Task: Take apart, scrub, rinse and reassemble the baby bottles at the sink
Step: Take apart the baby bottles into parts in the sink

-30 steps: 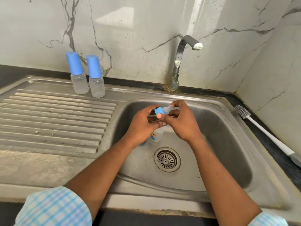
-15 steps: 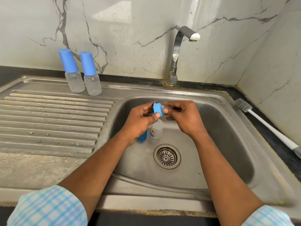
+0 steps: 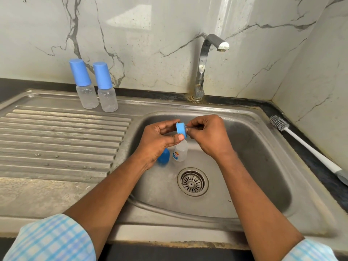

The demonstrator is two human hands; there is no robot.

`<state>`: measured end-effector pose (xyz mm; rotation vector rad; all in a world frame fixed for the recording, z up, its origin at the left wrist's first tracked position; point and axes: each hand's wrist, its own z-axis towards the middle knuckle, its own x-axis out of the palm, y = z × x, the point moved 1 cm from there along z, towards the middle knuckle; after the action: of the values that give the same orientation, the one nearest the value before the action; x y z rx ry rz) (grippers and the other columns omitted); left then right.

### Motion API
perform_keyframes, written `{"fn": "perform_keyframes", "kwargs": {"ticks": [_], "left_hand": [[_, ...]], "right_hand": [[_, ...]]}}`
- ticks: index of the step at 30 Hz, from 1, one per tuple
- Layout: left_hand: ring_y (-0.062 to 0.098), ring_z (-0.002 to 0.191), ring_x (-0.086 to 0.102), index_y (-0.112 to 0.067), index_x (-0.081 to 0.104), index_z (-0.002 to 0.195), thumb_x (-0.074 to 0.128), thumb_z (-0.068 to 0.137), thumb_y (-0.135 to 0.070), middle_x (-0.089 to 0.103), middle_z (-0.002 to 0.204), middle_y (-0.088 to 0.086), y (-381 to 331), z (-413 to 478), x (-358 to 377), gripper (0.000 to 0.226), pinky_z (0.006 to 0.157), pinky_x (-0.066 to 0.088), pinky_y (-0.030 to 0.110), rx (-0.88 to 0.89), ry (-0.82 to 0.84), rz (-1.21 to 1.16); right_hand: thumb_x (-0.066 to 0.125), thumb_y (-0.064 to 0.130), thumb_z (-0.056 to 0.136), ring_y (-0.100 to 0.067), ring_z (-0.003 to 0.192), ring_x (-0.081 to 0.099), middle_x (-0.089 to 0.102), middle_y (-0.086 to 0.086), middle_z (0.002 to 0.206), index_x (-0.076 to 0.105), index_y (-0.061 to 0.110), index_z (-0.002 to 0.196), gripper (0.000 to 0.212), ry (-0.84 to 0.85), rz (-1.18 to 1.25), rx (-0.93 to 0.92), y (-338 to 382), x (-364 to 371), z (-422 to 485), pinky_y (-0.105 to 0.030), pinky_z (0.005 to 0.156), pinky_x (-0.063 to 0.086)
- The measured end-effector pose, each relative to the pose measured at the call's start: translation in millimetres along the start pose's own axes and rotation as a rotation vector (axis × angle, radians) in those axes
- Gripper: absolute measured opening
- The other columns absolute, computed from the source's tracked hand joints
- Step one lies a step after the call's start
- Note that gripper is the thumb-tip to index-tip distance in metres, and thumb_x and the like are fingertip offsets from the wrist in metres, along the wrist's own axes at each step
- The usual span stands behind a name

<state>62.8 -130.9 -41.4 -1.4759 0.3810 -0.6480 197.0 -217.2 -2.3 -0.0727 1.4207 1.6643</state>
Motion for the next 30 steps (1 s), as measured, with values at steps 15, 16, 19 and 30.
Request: {"fn": "perform_keyframes", "kwargs": {"ticks": [15,16,19,30], "left_hand": [[0.025,0.100,0.072,-0.010,0.068,0.115,0.070,0.074,-0.029,0.074,0.109,0.013,-10,2,4,0.045,0.081,0.060,0.031,-0.165,0.059,-0.211],[0.025,0.098,0.072,-0.008,0.068,0.116,0.068,0.075,-0.033,0.073,0.108,0.016,-10,2,4,0.048,0.080,0.060,0.031,-0.184,0.072,-0.203],[0.027,0.094,0.072,-0.005,0.067,0.114,0.066,0.076,-0.040,0.073,0.106,0.020,-12,1,4,0.052,0.075,0.060,0.031,-0.222,0.080,-0.175],[0.028,0.096,0.073,-0.004,0.067,0.115,0.068,0.075,-0.027,0.074,0.105,0.019,-12,-4,2,0.046,0.078,0.061,0.031,-0.235,0.110,-0.209]], "right_hand": [[0.072,-0.004,0.084,-0.004,0.080,0.070,0.072,0.010,0.088,0.069,0.007,0.121,0.038,0.132,0.324,0.039,-1,-21,-2,-0.025,0.081,0.059],[0.074,-0.001,0.084,-0.005,0.079,0.070,0.071,0.010,0.087,0.070,0.008,0.119,0.037,0.112,0.265,0.007,1,-22,-3,-0.025,0.080,0.059],[0.078,0.009,0.083,-0.003,0.079,0.069,0.071,0.010,0.093,0.073,0.012,0.115,0.032,0.063,0.100,-0.067,5,-21,-6,-0.020,0.078,0.057],[0.076,0.012,0.083,-0.006,0.065,0.060,0.065,0.011,0.071,0.072,0.015,0.081,0.005,-0.031,-0.073,-0.140,8,-12,-7,-0.016,0.059,0.048]]}}
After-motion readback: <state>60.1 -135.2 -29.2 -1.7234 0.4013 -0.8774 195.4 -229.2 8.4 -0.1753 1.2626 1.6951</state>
